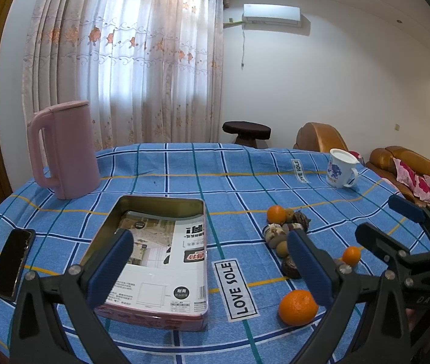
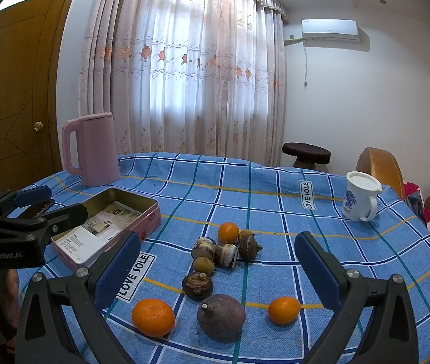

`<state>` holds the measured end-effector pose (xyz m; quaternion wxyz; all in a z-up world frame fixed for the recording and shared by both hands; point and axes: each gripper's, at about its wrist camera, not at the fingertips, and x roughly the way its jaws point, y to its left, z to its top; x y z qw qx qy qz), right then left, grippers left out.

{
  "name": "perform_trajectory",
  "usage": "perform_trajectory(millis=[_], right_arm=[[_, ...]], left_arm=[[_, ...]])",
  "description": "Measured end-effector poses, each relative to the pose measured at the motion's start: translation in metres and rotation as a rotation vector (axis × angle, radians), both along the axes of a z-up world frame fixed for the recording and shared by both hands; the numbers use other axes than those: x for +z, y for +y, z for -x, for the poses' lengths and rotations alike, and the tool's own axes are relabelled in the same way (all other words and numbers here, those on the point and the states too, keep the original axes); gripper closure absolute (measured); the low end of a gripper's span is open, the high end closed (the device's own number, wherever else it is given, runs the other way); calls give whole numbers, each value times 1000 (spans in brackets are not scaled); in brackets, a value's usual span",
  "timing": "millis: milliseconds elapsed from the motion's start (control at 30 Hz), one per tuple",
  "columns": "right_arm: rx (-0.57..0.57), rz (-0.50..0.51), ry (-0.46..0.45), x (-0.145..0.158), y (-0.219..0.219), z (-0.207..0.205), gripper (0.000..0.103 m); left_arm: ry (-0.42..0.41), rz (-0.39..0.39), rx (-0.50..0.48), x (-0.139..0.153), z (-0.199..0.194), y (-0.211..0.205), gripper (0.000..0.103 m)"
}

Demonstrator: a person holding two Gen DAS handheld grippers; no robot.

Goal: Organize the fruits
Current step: 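Grasp the large mandarin orange with the left tool while the right tool grasps the purple mangosteen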

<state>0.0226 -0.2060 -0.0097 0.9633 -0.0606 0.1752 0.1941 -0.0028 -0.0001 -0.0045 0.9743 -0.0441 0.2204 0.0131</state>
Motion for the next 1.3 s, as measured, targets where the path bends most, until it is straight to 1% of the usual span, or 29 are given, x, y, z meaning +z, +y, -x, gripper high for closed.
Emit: perform_trajectory(millis=[400, 800, 900, 967, 1033, 1100, 1200, 1300], right_arm=[[-18, -11, 31, -11, -9, -7, 1], [-25, -11, 55, -20, -15, -13, 1], [-31, 2, 68, -30, -19, -15, 1], [-30, -1, 101, -39, -25, -18, 2], [-28, -9, 131, -48, -32, -21, 5], [-32, 4, 151, -55, -35, -24, 17], [2, -25, 181, -61, -41, -26, 20], [27, -26, 181, -62, -38, -25, 21]], left_arm=[[28, -6, -14, -14, -9, -8, 0], [53, -17, -28, -21, -14, -15, 0], [66, -25, -47, -32, -14, -24, 0], [76, -37, -71, -42, -13, -34, 0], [86, -34, -106, -50, -12, -44, 0], [99, -43, -137, -59, -11, -54, 1], [108, -40, -181, -65, -11, -64, 1], [136, -30, -219, -71, -13, -72, 7]])
